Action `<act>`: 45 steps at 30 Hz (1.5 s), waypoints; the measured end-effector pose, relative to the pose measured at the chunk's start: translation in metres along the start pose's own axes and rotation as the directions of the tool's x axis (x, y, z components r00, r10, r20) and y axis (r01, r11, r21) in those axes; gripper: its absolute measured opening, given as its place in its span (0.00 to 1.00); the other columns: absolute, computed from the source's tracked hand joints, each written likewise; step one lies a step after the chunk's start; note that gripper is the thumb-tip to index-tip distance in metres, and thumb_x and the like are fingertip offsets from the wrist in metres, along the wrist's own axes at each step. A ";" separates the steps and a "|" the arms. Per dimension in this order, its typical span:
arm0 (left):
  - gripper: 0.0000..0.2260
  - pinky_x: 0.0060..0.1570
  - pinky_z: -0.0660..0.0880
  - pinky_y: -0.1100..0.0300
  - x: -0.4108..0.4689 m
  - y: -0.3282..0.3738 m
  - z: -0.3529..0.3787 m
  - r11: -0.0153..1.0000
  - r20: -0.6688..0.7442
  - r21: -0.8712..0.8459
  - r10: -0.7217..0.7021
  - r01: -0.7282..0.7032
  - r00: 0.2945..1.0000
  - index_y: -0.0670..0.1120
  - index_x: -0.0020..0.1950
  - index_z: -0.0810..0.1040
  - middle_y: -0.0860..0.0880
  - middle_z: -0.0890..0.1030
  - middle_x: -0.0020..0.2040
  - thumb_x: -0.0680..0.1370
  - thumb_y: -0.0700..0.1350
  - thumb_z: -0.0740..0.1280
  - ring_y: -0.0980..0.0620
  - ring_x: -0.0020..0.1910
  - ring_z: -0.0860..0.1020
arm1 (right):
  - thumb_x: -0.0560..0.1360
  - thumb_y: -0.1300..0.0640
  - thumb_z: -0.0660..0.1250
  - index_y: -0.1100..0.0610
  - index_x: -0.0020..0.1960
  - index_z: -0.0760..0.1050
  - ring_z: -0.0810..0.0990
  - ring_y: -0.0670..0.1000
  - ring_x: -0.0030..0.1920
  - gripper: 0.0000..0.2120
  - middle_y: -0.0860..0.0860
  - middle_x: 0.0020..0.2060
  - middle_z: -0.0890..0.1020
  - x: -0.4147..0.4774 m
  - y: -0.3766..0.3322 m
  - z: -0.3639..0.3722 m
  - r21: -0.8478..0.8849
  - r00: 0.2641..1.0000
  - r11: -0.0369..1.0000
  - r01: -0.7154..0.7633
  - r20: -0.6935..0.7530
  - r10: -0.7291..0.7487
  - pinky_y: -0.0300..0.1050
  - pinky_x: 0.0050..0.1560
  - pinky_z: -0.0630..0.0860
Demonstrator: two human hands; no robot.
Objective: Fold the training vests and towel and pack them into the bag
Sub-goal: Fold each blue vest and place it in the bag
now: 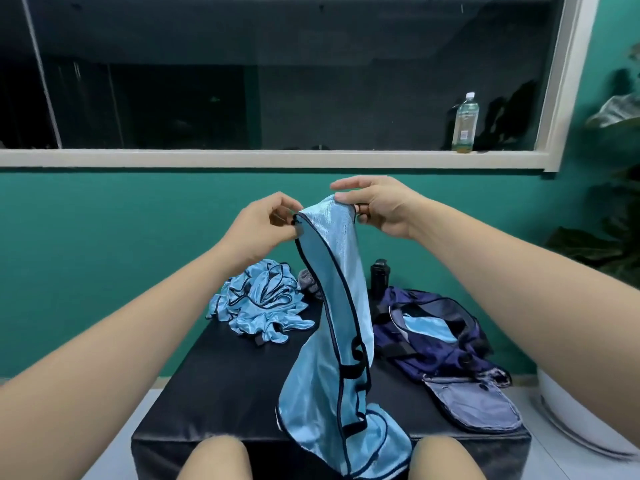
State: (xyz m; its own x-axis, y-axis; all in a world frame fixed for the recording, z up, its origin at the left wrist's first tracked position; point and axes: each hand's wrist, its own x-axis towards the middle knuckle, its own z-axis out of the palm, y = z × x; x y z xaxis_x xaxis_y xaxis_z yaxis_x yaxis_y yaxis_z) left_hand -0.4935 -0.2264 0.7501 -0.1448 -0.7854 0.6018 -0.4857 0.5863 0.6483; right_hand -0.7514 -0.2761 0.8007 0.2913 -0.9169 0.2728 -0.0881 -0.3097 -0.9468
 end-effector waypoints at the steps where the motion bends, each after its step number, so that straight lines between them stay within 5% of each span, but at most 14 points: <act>1: 0.11 0.54 0.80 0.52 -0.007 -0.006 0.004 0.999 0.016 -0.032 -0.033 0.033 0.999 0.55 0.55 0.84 0.46 0.85 0.50 0.76 0.42 0.78 0.54 0.45 0.80 | 0.75 0.61 0.79 0.54 0.59 0.87 0.75 0.45 0.35 0.13 0.50 0.45 0.88 -0.001 -0.001 -0.002 -0.022 1.000 1.000 -0.002 -0.010 0.002 0.39 0.37 0.71; 6: 0.06 0.41 0.75 0.62 -0.045 -0.064 0.039 0.958 0.109 -0.041 -0.278 0.283 0.954 0.53 0.57 0.84 0.50 0.87 0.50 0.82 0.45 0.72 0.55 0.45 0.83 | 0.76 0.61 0.78 0.55 0.59 0.86 0.75 0.46 0.35 0.12 0.49 0.43 0.86 -0.007 -0.007 -0.008 -0.095 1.000 0.995 0.001 -0.016 -0.003 0.40 0.37 0.69; 14: 0.11 0.59 0.77 0.50 -0.122 -0.195 0.113 0.717 0.259 -0.100 -0.651 0.690 0.714 0.51 0.55 0.86 0.53 0.88 0.52 0.81 0.57 0.71 0.49 0.59 0.84 | 0.77 0.60 0.77 0.55 0.61 0.85 0.77 0.47 0.38 0.13 0.52 0.47 0.86 -0.016 -0.012 -0.019 -0.157 1.000 0.988 -0.001 0.025 0.005 0.41 0.39 0.72; 17: 0.21 0.58 0.77 0.50 -0.132 -0.217 0.138 0.572 0.332 -0.178 -0.731 0.801 0.596 0.51 0.58 0.85 0.52 0.88 0.54 0.79 0.66 0.71 0.49 0.59 0.83 | 0.76 0.61 0.78 0.55 0.61 0.85 0.77 0.47 0.37 0.14 0.52 0.46 0.86 -0.017 -0.011 -0.024 -0.164 0.999 0.986 -0.010 0.033 0.015 0.42 0.40 0.72; 21: 0.19 0.53 0.75 0.52 -0.134 -0.210 0.160 0.325 0.486 -0.287 -0.761 0.901 0.429 0.48 0.57 0.81 0.48 0.86 0.51 0.81 0.63 0.69 0.49 0.49 0.82 | 0.76 0.61 0.78 0.55 0.61 0.85 0.76 0.48 0.37 0.14 0.52 0.45 0.86 -0.021 -0.010 -0.029 -0.177 1.000 0.984 -0.014 0.025 0.019 0.42 0.39 0.71; 26: 0.13 0.41 0.70 0.57 -0.121 -0.193 0.160 0.279 0.532 -0.366 -0.720 0.888 0.445 0.51 0.50 0.82 0.52 0.81 0.40 0.80 0.61 0.72 0.53 0.38 0.78 | 0.76 0.62 0.77 0.56 0.60 0.85 0.77 0.49 0.38 0.13 0.53 0.45 0.87 -0.026 -0.006 -0.038 -0.178 1.000 0.984 -0.015 -0.017 0.012 0.43 0.44 0.74; 30: 0.13 0.46 0.76 0.53 -0.107 -0.187 0.142 0.234 0.530 -0.513 -0.671 0.826 0.519 0.49 0.43 0.83 0.48 0.80 0.41 0.76 0.58 0.76 0.48 0.40 0.82 | 0.77 0.64 0.76 0.59 0.61 0.84 0.80 0.51 0.42 0.13 0.55 0.47 0.87 -0.030 -0.005 -0.045 -0.153 1.000 0.988 0.001 -0.027 -0.005 0.45 0.49 0.78; 33: 0.11 0.58 0.82 0.47 -0.099 -0.174 0.127 0.236 0.511 -0.623 -0.599 0.746 0.616 0.40 0.58 0.86 0.39 0.86 0.55 0.81 0.46 0.73 0.43 0.50 0.86 | 0.77 0.64 0.76 0.59 0.61 0.84 0.80 0.50 0.41 0.13 0.55 0.47 0.86 -0.033 -0.003 -0.050 -0.150 0.999 0.989 0.009 -0.037 -0.014 0.43 0.47 0.79; 36: 0.17 0.59 0.84 0.46 -0.098 -0.161 0.114 0.283 0.529 -0.614 -0.545 0.737 0.650 0.42 0.70 0.80 0.37 0.84 0.64 0.80 0.36 0.71 0.40 0.57 0.85 | 0.77 0.64 0.76 0.59 0.61 0.85 0.79 0.51 0.42 0.13 0.55 0.47 0.86 -0.033 0.000 -0.054 -0.155 0.998 0.988 0.008 -0.059 -0.017 0.45 0.49 0.77; 41: 0.22 0.52 0.85 0.52 -0.096 -0.149 0.096 0.302 0.527 -0.598 -0.550 0.742 0.648 0.43 0.71 0.80 0.40 0.86 0.58 0.77 0.38 0.75 0.45 0.50 0.86 | 0.77 0.63 0.76 0.57 0.60 0.85 0.78 0.52 0.43 0.12 0.54 0.47 0.86 -0.032 0.004 -0.059 -0.179 0.997 0.984 -0.001 -0.081 -0.013 0.46 0.51 0.77; 45: 0.16 0.63 0.80 0.47 -0.093 -0.151 0.089 0.196 0.664 -0.470 -0.564 0.861 0.491 0.44 0.59 0.86 0.44 0.85 0.55 0.76 0.52 0.77 0.44 0.51 0.85 | 0.77 0.62 0.76 0.56 0.60 0.85 0.78 0.50 0.40 0.12 0.53 0.46 0.86 -0.033 0.003 -0.059 -0.186 0.996 0.982 -0.002 -0.091 -0.016 0.44 0.46 0.76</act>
State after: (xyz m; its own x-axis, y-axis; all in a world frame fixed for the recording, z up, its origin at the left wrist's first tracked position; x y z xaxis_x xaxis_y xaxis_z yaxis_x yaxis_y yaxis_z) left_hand -0.4835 -0.2594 0.5552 -0.3690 -0.8482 -0.3800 0.1856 -0.4679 0.8641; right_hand -0.8178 -0.2619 0.7987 0.2047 -0.9310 0.3020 -0.2646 -0.3497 -0.8987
